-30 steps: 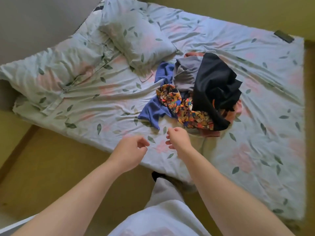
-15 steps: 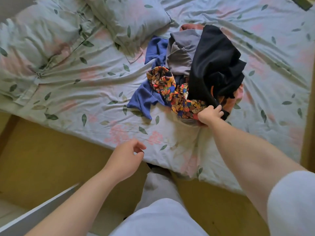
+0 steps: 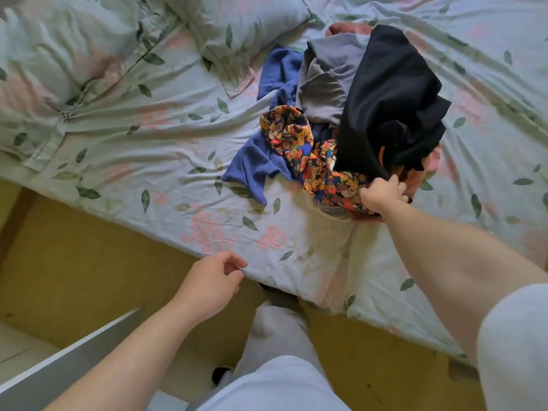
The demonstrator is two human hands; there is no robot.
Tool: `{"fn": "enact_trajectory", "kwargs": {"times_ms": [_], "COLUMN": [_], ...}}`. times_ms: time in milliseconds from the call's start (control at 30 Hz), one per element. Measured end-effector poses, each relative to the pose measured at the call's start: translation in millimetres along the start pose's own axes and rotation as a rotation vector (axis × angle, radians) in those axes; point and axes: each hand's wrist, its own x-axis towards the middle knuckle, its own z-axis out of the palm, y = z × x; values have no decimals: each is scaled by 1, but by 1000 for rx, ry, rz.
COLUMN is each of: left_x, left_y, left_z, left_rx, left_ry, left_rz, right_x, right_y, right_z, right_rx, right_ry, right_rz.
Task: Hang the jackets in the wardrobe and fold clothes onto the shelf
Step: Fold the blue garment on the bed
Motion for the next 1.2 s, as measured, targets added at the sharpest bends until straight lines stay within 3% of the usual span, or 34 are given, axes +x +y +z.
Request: {"fn": "enact_trajectory", "kwargs": {"times_ms": [167,400,467,567,667,800,933,1033,1133,1200], "left_x": [2,21,30,49,71,90,103,106,106,101], "left_y": [10,19,18,14,6,-4,-14,-20,-22,-21], "left_z": [4,10,11,12,11,8,2,-1,-4,-6], "left_rx": [13,-20,-41,-62,-104,-140,-155,-171,-198,-230], "left_ry": [-9,-19,-16,-5,13,40,49,42,39,40], "left_rz": [11,-3,-17,-42,-73,-93,-111,-138,-167,-191], "right_x": [-21,-41,-43,-39,-31,-29,-9,-5,-11,-26], "right_y": [-32,-88,-108,-143,-172,-201,-212,-205,-198,-197], "right_z": [11,49,64,90,121,153,182,179,168,156], "right_rx": [-77,-225,-292,-327,-423,-505,-425,-380,-44,334], "right_ry": [260,374,285,-37,-316,-467,-562,-522,-352,-246], "right_rz": [-279,-503,-620,-753,-780,-736,-525,-584,-579,-432]}}
